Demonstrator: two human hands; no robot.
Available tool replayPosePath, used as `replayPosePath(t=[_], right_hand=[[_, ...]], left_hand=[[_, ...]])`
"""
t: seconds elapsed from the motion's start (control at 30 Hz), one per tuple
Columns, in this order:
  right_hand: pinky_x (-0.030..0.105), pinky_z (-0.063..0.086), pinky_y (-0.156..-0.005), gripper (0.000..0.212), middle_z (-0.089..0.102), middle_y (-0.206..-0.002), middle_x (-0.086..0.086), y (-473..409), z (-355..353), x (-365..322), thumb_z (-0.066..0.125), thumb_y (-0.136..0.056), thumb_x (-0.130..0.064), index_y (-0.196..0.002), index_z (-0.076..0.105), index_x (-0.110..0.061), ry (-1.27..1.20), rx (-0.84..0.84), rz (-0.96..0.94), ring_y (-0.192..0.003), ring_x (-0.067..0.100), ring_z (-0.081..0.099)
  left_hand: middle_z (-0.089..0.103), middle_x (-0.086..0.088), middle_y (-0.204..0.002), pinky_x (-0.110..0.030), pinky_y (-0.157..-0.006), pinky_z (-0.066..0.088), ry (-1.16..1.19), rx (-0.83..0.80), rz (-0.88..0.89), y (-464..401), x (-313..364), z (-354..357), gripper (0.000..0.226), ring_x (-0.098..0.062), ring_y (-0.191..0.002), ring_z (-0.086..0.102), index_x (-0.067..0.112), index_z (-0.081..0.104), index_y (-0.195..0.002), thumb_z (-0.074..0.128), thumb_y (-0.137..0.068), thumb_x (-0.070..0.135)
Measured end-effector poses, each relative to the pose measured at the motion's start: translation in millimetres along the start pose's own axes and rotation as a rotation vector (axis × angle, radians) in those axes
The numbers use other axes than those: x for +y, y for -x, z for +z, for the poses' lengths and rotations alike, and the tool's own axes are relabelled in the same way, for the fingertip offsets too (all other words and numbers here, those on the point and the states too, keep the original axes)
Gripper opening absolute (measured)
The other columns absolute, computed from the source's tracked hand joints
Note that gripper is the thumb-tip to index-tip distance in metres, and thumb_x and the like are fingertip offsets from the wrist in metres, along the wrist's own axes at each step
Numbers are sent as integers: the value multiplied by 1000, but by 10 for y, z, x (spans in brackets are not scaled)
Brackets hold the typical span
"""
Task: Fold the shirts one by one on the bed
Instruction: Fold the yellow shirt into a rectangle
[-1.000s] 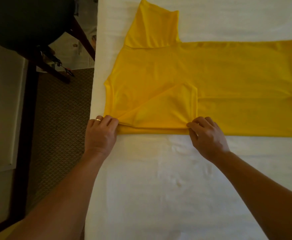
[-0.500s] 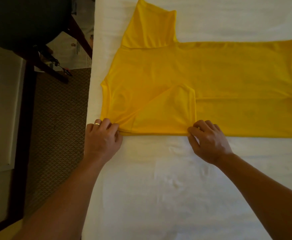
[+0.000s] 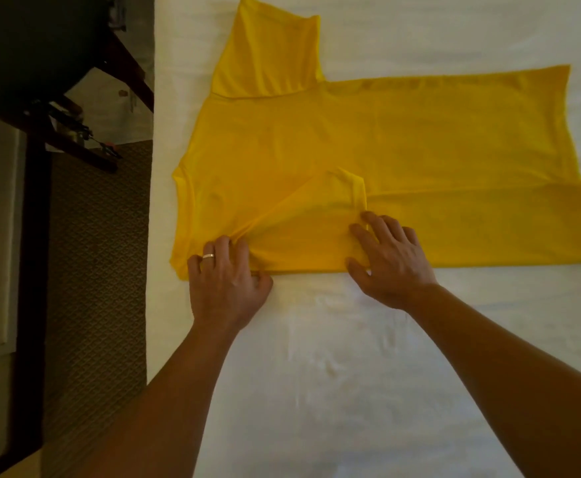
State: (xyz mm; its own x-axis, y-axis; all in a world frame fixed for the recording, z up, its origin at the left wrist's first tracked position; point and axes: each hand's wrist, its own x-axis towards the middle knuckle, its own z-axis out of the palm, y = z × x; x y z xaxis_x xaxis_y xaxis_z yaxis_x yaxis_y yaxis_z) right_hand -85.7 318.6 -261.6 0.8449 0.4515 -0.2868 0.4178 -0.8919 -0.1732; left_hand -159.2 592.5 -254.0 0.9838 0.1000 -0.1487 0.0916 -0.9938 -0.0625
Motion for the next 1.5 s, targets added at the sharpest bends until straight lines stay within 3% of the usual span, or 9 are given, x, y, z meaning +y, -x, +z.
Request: replayPosePath(t=[0.2,0.5,0.67,0.8,0.97,1.2,1.3,1.4,1.5], right_hand=[[51,46,-92,65,46,-146,16,492,30,598,55,-76,-36,-137,54,-13,47,4,9,-123,41,48],[56,50,-79,53,47,-142,29,768,-11,1688,53,-83,-6,-136,55,-5,251,-3,139,-119,50,52],[56,56,-65,55,54,-136,32,729,15,1946,30,-89,-14,-134,59,-4,243,-66,136,-113,55,57],[56,57,-60,47,61,-127,30,829,-74,1986,50,-82,-6,-127,65,-2,208,-72,101,-107,54,62],[56,57,-57,54,65,-118,30,1199,-104,2000,30,-82,-13,-116,71,-2,174,-41,56,-99,53,66],[55,57,-55,49,67,-118,29,1834,-86,1959,64,-66,-1,-115,73,-3,207,-249,103,-99,54,67],[57,60,-70,55,61,-132,27,1896,-79,1937,65,-70,-4,-125,69,-7,220,-288,101,-113,51,62],[46,45,-103,58,36,-158,13,1857,-167,1917,53,-89,-25,-146,48,-20,180,-296,142,-143,36,38],[39,44,-98,41,49,-145,7,1709,-325,1917,48,-93,-36,-131,57,-22,101,-263,168,-131,30,46]], left_hand=[[51,-16,-143,-55,-94,43,5,30,327,-9,429,7,76,-40,-124,48,20,54,-141,76,-70,35],[52,-29,-138,-53,-70,54,-96,-67,198,-185,667,16,63,-52,-100,62,11,58,-139,74,-79,1],[55,-33,-138,-57,-70,56,-127,-58,222,-182,631,34,60,-57,-104,63,2,57,-138,67,-81,-10],[57,-33,-135,-60,-66,56,-130,-88,193,-70,669,-74,68,-58,-105,62,-1,59,-137,76,-72,-11],[61,-34,-128,-60,-66,57,-127,-135,219,313,811,-201,74,-57,-102,64,-2,64,-131,83,-60,-14],[58,-31,-134,-55,-65,60,-136,-345,213,1037,985,-157,93,-53,-109,64,0,61,-136,90,-49,-13],[58,-29,-135,-54,-65,60,-162,-383,185,1096,1033,-203,87,-51,-108,65,2,62,-135,91,-54,-5],[64,-21,-127,-59,-86,53,-174,-344,154,979,1076,-286,59,-45,-104,65,10,69,-127,75,-73,34],[71,-10,-107,-56,-104,31,-106,-273,67,778,1208,-439,56,-37,-101,65,19,76,-105,43,-77,56]])
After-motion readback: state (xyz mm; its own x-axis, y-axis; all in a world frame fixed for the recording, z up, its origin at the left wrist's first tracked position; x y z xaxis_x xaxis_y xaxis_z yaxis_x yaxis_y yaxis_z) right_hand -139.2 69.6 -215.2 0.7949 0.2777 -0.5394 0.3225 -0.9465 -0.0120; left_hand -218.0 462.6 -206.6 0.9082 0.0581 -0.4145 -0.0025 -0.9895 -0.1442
